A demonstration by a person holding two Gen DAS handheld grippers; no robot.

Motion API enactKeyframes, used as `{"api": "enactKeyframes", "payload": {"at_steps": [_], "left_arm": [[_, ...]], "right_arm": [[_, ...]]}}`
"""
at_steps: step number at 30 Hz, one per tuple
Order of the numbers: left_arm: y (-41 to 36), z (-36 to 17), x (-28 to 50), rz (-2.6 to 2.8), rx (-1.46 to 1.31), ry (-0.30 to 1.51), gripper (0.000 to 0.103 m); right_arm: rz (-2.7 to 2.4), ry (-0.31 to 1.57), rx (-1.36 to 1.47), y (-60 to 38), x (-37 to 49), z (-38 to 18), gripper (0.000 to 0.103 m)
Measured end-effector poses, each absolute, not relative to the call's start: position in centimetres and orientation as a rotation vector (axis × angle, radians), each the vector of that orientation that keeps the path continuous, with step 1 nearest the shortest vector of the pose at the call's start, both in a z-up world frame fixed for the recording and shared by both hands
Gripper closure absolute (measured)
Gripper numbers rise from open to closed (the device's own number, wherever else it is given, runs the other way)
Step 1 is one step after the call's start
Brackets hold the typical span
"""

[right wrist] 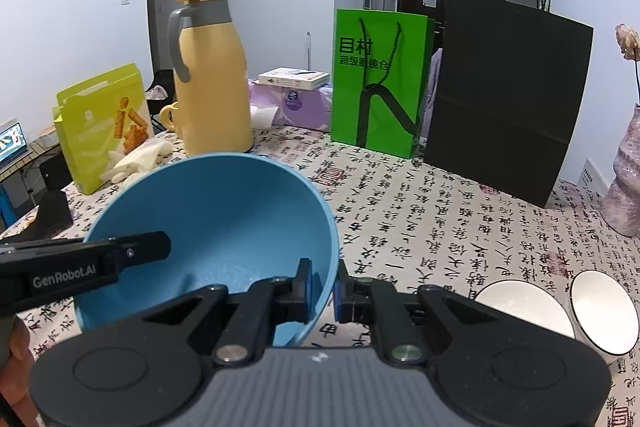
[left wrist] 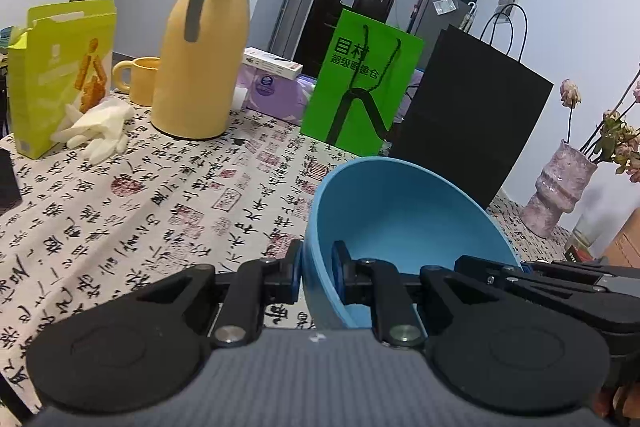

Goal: Organize plates and bowls
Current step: 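Carry the held blue bowl across the table with both tools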

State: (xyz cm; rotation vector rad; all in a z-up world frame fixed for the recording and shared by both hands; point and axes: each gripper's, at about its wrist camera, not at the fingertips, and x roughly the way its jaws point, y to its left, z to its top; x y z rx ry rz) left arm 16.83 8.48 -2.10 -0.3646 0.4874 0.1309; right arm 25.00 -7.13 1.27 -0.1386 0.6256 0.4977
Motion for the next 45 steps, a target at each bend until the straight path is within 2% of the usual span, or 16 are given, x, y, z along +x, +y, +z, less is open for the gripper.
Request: {"api": "enactKeyframes", "payload": {"at_steps": [29,45], "left_arm": [[12.8,-1.6,12.2,0.215,-0.375,0.459,0.087],[16.4,-2.7,9.1,0.298,-0.4,0.488,0.087]], "right_arm": [[0.586,0.622,-0.125,-2.8,21.3,1.7,0.092],[0.658,0.678,-0.127,1.5,19.8,0.0,0.092]]}}
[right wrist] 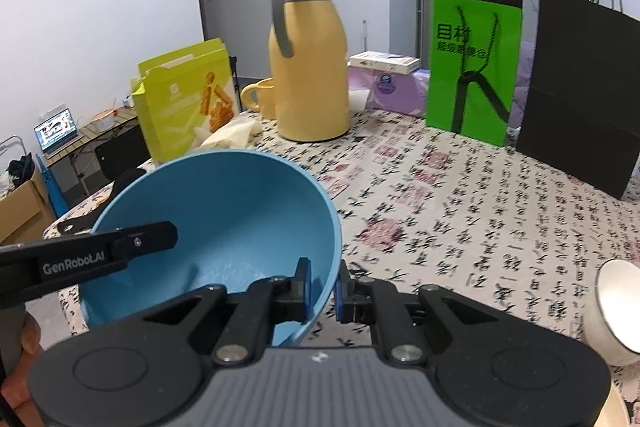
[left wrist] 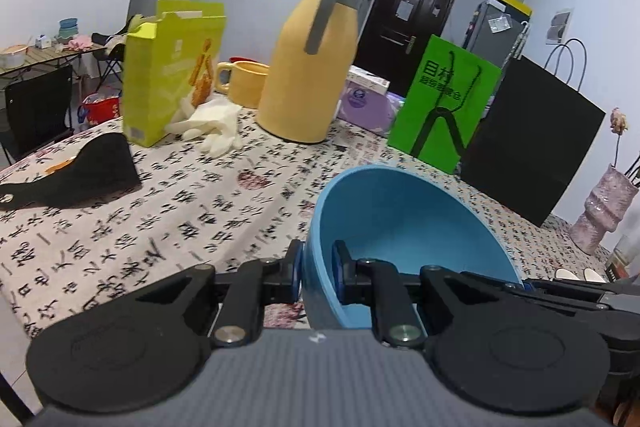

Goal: Organize plates and bowls
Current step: 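Carry the held blue bowl across the table with both tools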

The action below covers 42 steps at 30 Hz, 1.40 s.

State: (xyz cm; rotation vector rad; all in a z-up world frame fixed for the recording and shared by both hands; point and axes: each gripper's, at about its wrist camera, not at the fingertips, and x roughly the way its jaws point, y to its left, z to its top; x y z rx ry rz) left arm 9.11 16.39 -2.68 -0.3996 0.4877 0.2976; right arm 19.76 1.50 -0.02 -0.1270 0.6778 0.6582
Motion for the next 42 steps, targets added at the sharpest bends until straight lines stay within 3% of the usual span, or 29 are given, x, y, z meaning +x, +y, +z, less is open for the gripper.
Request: {"api": "enactKeyframes", "payload": {"at_steps": [42], "left_arm": [[21.2,-7.6,7.1,0.362,-0.466,0.601,0.087]], "right_arm": [[0.683,0.781,-0.206,7.5,18.2,-4.4,0.092]]}}
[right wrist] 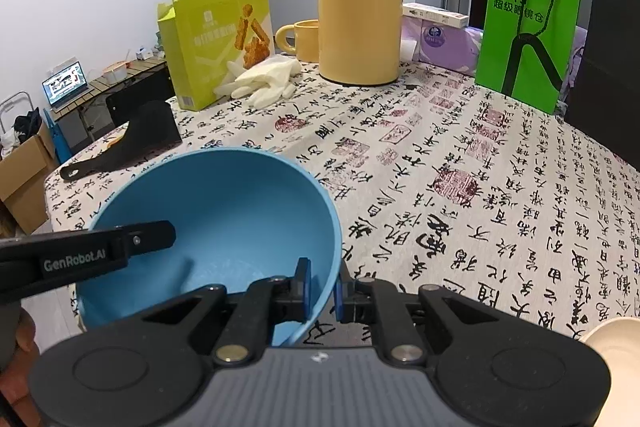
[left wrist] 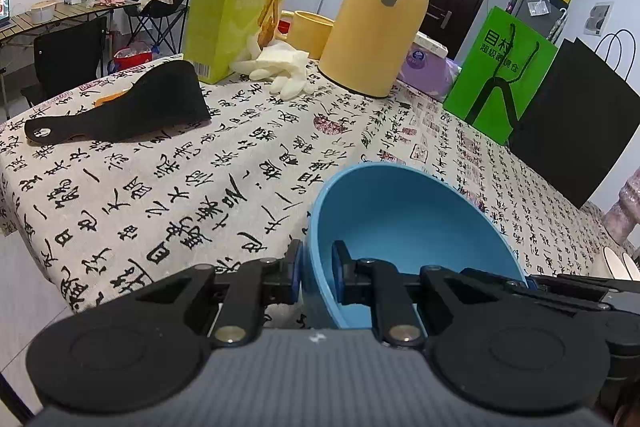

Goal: Organize plates and bowls
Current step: 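Carry the held blue bowl across the table with both tools, then lower the blue bowl and open both tools to release its rim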

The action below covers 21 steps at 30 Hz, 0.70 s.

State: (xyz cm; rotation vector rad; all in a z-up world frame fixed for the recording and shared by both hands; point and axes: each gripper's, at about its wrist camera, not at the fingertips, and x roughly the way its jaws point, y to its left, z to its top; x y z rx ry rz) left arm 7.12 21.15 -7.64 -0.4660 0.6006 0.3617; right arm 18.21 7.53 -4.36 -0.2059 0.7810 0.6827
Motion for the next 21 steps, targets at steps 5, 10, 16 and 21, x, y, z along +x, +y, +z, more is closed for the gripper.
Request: {"api": "enactKeyframes", "payload": {"at_steps": [5,10,16,21], "left_arm": [[21.0,-7.8,7.3,0.363,-0.461,0.606,0.087],[21.0,-7.7,7.2,0.356,-0.469,0.607,0.086],[21.2,-7.1,6.7,0.352,-0.468,0.577,0.077],[20.9,-6.3,6.1,0.364,-0.442,0.536,0.06]], "right_arm": [[0.685,0.785,-0.2,7.3,18.2,-4.6,0.092],[0.699,0.79,-0.192,7.3,18.2,-4.5,0.088],[0.735,0.776,-0.131,6.3,18.0,-4.0,0.075],[0.759,0.738,-0.097,5.3,17.7,-3.0,0.054]]}}
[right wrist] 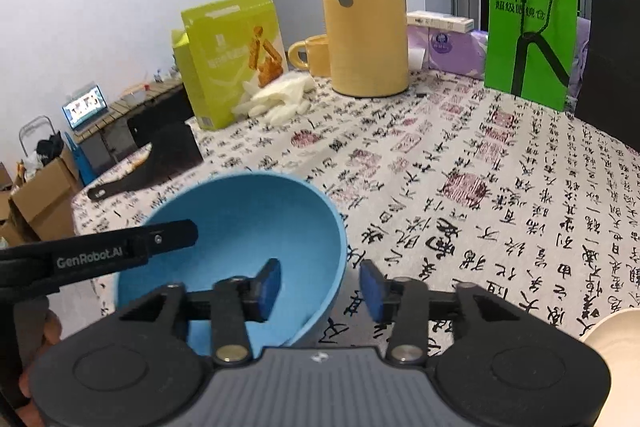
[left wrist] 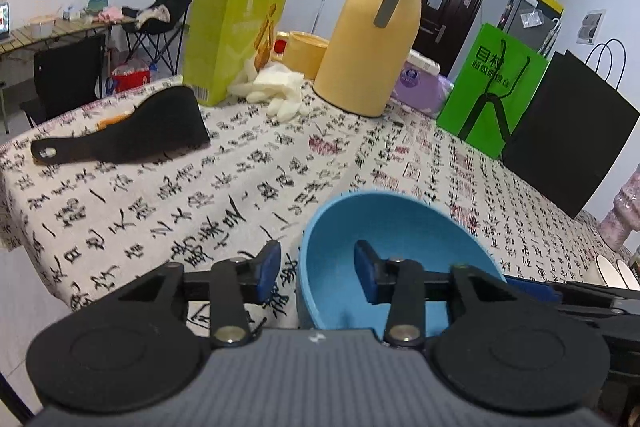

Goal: Organize plates and bowls
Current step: 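Lower the blue bowl and open both tools to release its rim, then move both open tools away from the blue bowl toward the white bowls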

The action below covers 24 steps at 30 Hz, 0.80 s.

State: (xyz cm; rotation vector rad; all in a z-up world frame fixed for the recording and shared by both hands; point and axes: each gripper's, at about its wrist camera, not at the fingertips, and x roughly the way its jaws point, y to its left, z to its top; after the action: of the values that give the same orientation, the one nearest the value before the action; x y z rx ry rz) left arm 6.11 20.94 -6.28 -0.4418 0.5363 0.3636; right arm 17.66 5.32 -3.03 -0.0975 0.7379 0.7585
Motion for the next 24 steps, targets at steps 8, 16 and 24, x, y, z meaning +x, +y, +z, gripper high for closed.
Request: {"api": "enactKeyframes", "payload": {"at_steps": [8,16,24], "left_arm": [[21.0,-5.4,5.0,0.371,-0.424,0.479,0.032],[20.5,-4.3,2.8,0.333,-0.4,0.372,0.0],[19.9,-3.5,1.4,0.368,-0.37,0.313,0.0]], "right_arm": [[0.774,0.7,-0.046,3.6,17.3,-2.2,0.015],[0.763,0.697,0.003,1.7,17.0,-2.2,0.0],[0.739,0.666,0.03,-0.3,16.2,-1.9,0.0]]}}
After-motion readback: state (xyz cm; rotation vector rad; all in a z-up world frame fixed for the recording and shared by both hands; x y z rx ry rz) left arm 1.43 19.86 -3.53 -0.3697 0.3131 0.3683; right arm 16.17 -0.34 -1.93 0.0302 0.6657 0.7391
